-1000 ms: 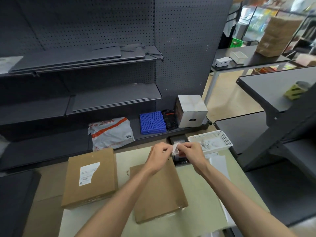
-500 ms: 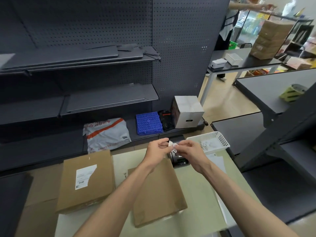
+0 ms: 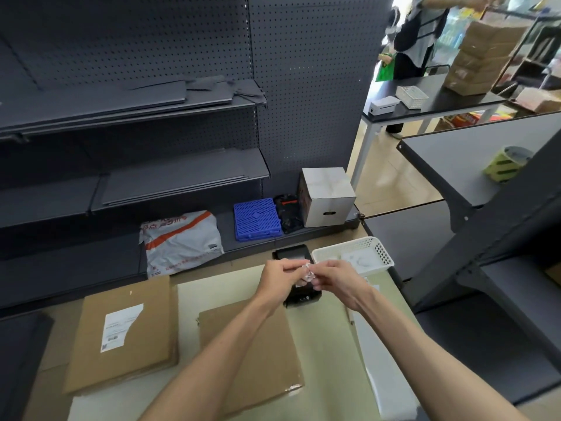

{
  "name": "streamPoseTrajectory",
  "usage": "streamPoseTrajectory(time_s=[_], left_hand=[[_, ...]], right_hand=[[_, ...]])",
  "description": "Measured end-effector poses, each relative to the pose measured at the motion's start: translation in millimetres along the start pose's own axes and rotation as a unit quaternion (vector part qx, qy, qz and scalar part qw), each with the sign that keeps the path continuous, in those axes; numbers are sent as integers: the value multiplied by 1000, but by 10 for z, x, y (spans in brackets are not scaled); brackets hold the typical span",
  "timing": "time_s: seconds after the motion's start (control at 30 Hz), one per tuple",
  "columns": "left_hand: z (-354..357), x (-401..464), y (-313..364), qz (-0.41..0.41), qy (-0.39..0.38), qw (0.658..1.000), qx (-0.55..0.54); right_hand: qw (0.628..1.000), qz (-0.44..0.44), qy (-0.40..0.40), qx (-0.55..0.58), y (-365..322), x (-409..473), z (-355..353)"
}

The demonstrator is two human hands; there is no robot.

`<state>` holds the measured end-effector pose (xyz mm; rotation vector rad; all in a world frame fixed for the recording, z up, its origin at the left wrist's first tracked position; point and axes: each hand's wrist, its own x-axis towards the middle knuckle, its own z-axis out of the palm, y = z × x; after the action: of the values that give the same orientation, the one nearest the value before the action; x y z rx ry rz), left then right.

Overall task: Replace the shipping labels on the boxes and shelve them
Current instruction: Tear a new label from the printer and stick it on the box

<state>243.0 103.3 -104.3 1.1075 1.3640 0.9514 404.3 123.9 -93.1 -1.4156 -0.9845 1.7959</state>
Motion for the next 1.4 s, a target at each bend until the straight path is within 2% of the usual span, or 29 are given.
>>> streamPoseTrajectory(time_s=[0.1, 0.23, 0.37, 0.5, 0.6, 0.67, 0.77, 0.87, 1.0, 1.07, 1.4], left_hand=[[213, 119, 89, 0, -27, 999, 18], [466, 235, 237, -7, -87, 996, -24], [701, 367, 255, 6, -43, 999, 12], [899, 515, 162, 2, 49, 996, 75], [1063, 623, 105, -4, 84, 990, 111], [1188, 691, 84, -11, 95, 990, 105], [1376, 775, 60, -24, 88, 992, 88], [1469, 926, -17, -85, 81, 988, 99], [1449, 1096, -237, -94, 77, 970, 209], [1443, 1086, -359, -108, 77, 967, 219], [1597, 974, -1169, -170, 33, 952, 254]], right_hand=[[999, -22, 28, 10, -31, 108, -249], [996, -9, 37, 82, -26, 214, -561], [994, 10, 27, 101, -33, 320, -785], [1000, -19, 16, 17, -28, 391, -973], [992, -89, 11, -84, -5, 423, -1092], [981, -122, 35, -144, 59, 499, -1168], [964, -143, 69, -213, 136, 639, -1297], [955, -134, 86, -251, 177, 836, -1449], [937, -104, 132, -305, 252, 1179, -1679], [926, -88, 146, -337, 345, 1345, -1770], [910, -48, 128, -392, 623, 1798, -2035]])
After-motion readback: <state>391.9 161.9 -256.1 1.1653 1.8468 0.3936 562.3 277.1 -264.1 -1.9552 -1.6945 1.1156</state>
